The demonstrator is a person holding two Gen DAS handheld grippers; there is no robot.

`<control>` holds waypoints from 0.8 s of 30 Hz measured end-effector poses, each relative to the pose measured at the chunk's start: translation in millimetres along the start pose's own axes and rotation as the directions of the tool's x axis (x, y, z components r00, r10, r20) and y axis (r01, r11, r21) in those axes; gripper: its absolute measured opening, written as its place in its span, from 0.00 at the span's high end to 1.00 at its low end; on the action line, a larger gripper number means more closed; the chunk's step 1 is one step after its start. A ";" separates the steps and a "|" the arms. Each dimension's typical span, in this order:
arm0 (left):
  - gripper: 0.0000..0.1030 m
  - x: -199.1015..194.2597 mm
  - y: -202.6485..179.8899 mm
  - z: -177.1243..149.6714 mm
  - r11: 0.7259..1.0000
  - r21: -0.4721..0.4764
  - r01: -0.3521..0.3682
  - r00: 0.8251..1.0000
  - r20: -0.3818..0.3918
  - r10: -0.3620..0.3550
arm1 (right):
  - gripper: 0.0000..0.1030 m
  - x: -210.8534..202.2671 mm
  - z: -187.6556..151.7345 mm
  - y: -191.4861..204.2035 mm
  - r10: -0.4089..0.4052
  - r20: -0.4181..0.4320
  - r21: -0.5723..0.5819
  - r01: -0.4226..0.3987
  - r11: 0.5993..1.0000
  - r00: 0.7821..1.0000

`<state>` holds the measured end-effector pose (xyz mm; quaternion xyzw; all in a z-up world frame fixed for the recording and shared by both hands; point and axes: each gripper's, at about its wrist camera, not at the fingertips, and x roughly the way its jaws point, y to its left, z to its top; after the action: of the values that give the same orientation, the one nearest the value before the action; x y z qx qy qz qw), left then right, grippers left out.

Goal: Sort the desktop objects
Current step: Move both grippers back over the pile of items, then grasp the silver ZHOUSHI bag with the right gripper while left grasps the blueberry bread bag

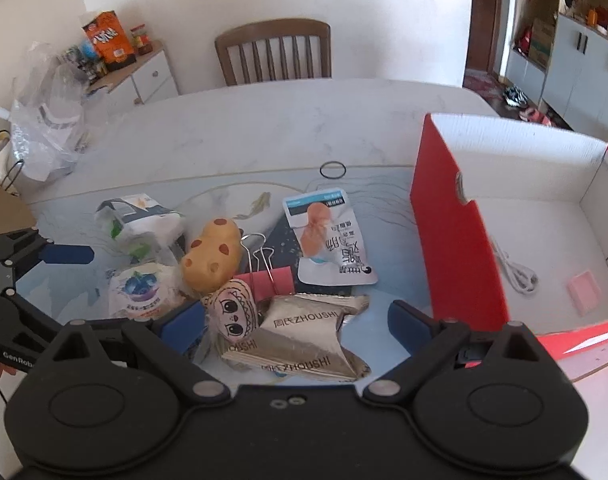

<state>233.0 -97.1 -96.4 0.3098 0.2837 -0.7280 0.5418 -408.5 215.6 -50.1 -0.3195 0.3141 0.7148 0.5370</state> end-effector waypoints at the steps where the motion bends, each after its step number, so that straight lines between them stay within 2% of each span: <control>1: 0.01 2.9 0.4 -0.2 1.000 0.010 0.000 1.000 -0.003 0.000 | 0.05 3.9 0.7 -0.2 -0.003 -0.008 0.006 0.003 1.000 1.000; 10: 0.01 24.6 4.7 -2.5 0.998 0.055 0.022 0.999 -0.041 -0.019 | 0.08 28.3 -2.1 -3.7 -0.035 -0.072 0.048 0.039 0.998 0.997; 20: 0.01 32.0 7.6 -5.9 0.997 0.067 0.031 0.999 -0.038 -0.029 | 0.13 40.1 -9.4 -10.5 -0.036 -0.106 0.098 0.046 0.994 0.994; 24: 0.01 33.4 8.4 -7.5 0.997 0.065 0.033 0.999 -0.033 -0.031 | 0.20 43.9 -10.7 -9.2 -0.022 -0.121 0.101 0.035 0.994 0.992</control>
<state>234.8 -114.0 -127.2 0.3345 0.2731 -0.7405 0.5150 -408.0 234.1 -92.3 -0.3381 0.3776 0.6694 0.5432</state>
